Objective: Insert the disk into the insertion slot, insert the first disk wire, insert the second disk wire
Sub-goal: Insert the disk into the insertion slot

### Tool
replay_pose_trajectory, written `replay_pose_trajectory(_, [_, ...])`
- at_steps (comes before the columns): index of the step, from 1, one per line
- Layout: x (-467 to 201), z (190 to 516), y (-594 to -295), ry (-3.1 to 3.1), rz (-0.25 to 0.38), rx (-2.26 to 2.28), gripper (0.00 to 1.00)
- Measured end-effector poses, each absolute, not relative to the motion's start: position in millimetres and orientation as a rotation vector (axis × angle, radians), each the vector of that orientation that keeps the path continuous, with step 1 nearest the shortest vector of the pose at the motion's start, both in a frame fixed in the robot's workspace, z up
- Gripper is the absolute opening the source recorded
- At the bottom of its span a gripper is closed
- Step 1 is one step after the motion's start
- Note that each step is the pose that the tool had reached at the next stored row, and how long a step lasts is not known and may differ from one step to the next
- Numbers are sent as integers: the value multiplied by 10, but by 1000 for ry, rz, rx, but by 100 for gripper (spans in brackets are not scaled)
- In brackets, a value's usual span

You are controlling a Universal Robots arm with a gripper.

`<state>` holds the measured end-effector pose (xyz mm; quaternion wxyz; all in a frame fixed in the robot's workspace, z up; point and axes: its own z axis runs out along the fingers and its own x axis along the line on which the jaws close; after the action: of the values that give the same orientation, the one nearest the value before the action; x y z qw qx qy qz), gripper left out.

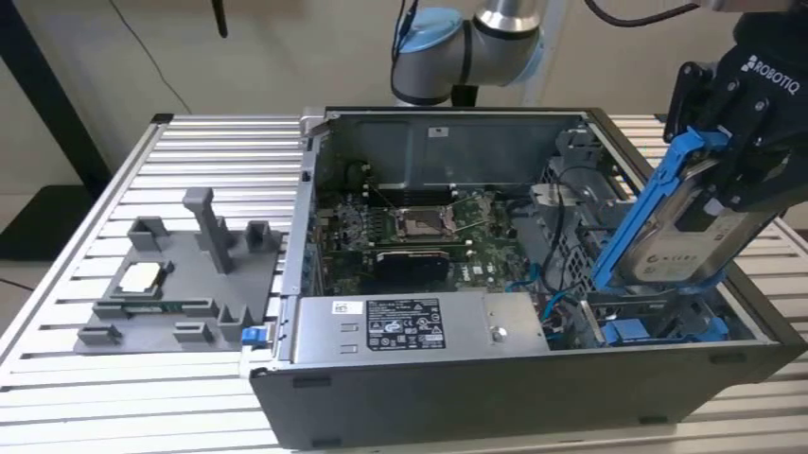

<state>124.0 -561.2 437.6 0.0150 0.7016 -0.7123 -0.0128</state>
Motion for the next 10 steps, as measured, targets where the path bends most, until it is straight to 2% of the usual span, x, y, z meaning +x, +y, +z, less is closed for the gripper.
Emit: replay_pose_trajectory(10, [1247, 4214, -5645, -2201, -40, 2199, 33])
